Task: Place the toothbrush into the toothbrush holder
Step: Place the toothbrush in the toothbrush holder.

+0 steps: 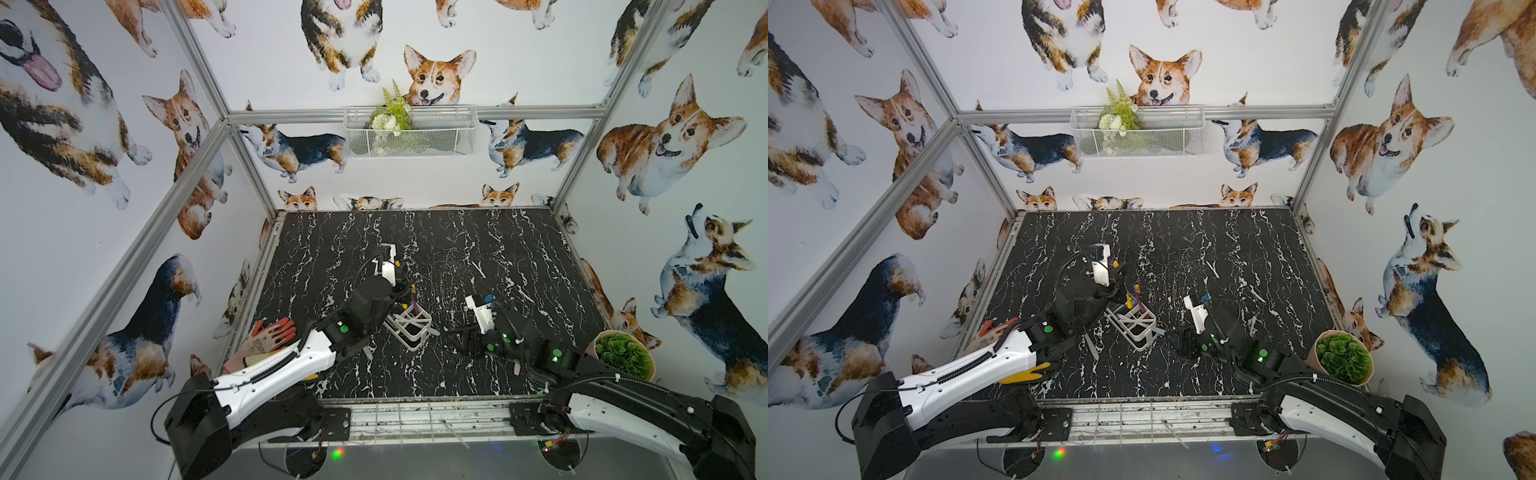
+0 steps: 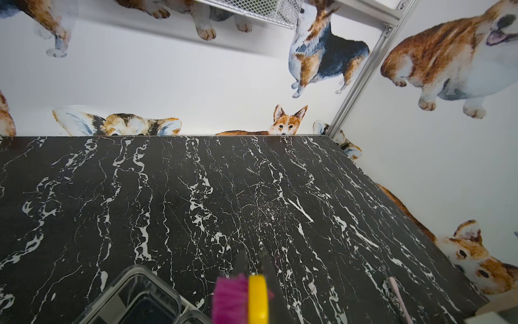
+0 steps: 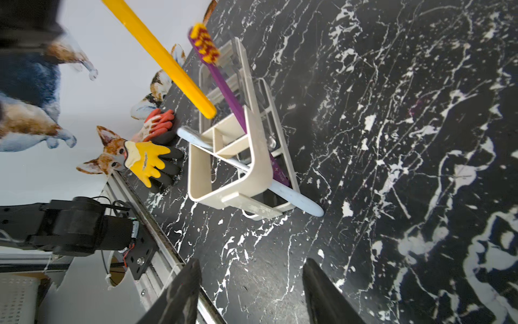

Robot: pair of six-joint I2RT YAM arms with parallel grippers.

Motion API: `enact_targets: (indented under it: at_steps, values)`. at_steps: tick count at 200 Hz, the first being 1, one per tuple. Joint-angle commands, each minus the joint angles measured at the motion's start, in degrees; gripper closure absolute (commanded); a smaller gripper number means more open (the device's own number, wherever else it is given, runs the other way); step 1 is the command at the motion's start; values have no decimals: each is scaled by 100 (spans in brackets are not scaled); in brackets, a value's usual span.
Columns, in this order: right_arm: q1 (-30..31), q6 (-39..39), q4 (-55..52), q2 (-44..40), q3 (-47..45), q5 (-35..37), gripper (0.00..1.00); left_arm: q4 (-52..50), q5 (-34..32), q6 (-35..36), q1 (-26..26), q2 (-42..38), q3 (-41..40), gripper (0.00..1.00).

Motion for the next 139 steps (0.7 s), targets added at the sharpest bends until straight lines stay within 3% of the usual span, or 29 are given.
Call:
enact_targets:
  at_steps: [1, 83, 139]
  values:
    - [4, 2, 465, 182, -152, 24, 40, -193, -133, -319, 5, -255, -30, 100]
    - [-5, -63, 598, 259, -205, 180, 40, 19, 634, -1156, -113, -534, -325, 100]
    - [-6, -1, 623, 110, -361, 297, 40, 385, 135, -721, -683, -282, -523, 100]
